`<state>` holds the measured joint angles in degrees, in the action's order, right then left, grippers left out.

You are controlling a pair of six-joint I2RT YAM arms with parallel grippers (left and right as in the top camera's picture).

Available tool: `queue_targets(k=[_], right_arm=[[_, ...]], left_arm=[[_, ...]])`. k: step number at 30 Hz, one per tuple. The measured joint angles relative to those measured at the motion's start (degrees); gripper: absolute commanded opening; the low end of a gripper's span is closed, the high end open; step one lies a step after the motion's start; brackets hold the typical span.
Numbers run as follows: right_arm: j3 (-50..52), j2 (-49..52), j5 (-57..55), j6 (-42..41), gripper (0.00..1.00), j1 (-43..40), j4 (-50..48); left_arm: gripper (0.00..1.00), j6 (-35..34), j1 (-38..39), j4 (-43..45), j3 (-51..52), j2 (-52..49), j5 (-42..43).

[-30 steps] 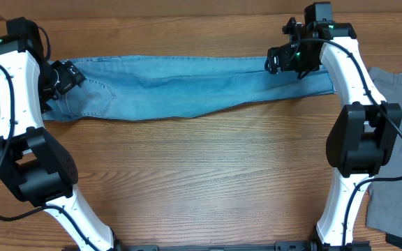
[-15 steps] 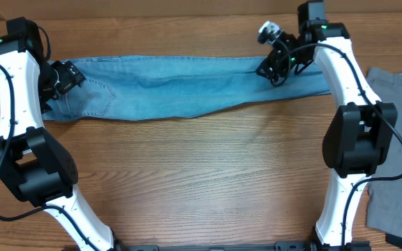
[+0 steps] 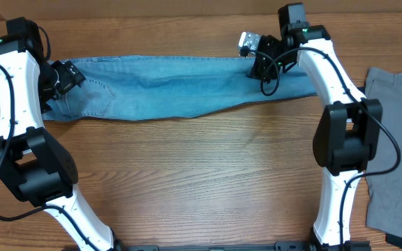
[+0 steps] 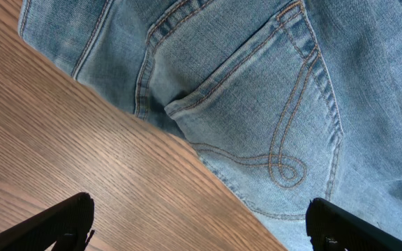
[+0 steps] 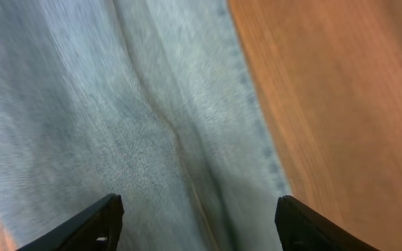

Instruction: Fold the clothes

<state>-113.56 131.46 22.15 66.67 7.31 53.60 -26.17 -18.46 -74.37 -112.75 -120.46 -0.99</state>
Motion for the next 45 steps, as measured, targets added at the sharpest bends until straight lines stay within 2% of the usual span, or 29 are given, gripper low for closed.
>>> queue_targets(k=[9, 12, 30, 35, 45], right_arm=[[0.0, 4.37, -0.15, 0.46, 0.64, 0.0, -1.97], [0.0, 4.37, -0.17, 0.46, 0.58, 0.0, -1.99], [-0.02, 4.37, 0.07, 0.63, 0.54, 0.0, -2.36], [0.0, 4.37, 0.11, 0.59, 0.49, 0.0, -2.38], [0.0, 4.74, 0.13, 0.42, 0.48, 0.0, -2.62]], left_arm=[[1.0, 0.0, 0.0, 0.0, 0.0, 0.0, -0.02], [1.0, 0.0, 0.0, 0.0, 0.0, 0.0, -0.02], [1.0, 0.0, 0.0, 0.0, 0.0, 0.0, -0.02], [1.0, 0.0, 0.0, 0.0, 0.0, 0.0, -0.02], [1.0, 0.0, 0.0, 0.0, 0.0, 0.0, -0.02]])
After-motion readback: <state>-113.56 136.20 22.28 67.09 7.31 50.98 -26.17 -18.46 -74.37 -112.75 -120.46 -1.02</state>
